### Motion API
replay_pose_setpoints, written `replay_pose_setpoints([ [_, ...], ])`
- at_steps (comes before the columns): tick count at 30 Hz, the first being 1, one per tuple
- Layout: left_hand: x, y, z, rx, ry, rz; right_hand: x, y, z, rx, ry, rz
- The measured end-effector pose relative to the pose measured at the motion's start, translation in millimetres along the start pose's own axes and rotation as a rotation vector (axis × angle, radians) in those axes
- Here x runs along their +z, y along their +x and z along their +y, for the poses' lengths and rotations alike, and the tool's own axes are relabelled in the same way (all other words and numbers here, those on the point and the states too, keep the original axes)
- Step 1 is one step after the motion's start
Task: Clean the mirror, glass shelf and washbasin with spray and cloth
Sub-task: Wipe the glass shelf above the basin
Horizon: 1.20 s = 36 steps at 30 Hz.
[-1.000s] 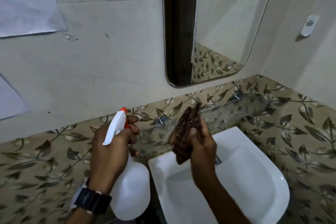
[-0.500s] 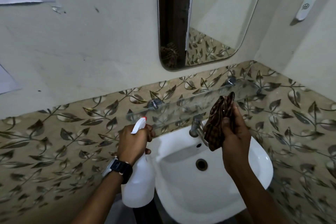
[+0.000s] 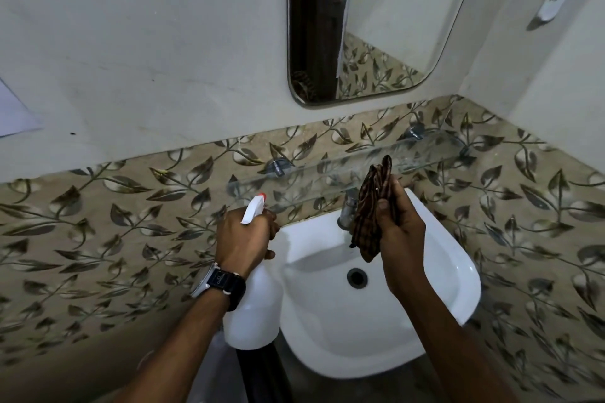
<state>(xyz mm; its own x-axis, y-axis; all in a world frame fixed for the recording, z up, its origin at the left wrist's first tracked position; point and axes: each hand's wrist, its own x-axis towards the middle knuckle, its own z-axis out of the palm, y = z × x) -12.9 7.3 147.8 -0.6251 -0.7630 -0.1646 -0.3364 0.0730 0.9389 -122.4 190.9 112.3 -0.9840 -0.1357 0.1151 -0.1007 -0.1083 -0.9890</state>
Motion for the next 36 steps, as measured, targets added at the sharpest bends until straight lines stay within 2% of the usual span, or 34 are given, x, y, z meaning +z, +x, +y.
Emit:
replay_pose_setpoints([
  [7, 20, -2, 3, -0.028, -0.029, -0.095, -9, -1, -5, -0.025, -0.028, 0.026],
  [14, 71, -8, 23, 0.061, 0.002, -0.177, -37, 3, -14, -0.001, -0.088, 0.108],
  [22, 116, -14, 32, 0.114, 0.042, -0.249, -70, 3, -30, -0.009, 0.015, 0.182],
  [31, 173, -23, 71, 0.142, -0.002, -0.361, -109, 14, -34, -0.009, -0.112, 0.276],
  [36, 194, -20, 78, 0.107, -0.036, -0.325, -124, 25, -39, -0.009, -0.022, 0.316],
])
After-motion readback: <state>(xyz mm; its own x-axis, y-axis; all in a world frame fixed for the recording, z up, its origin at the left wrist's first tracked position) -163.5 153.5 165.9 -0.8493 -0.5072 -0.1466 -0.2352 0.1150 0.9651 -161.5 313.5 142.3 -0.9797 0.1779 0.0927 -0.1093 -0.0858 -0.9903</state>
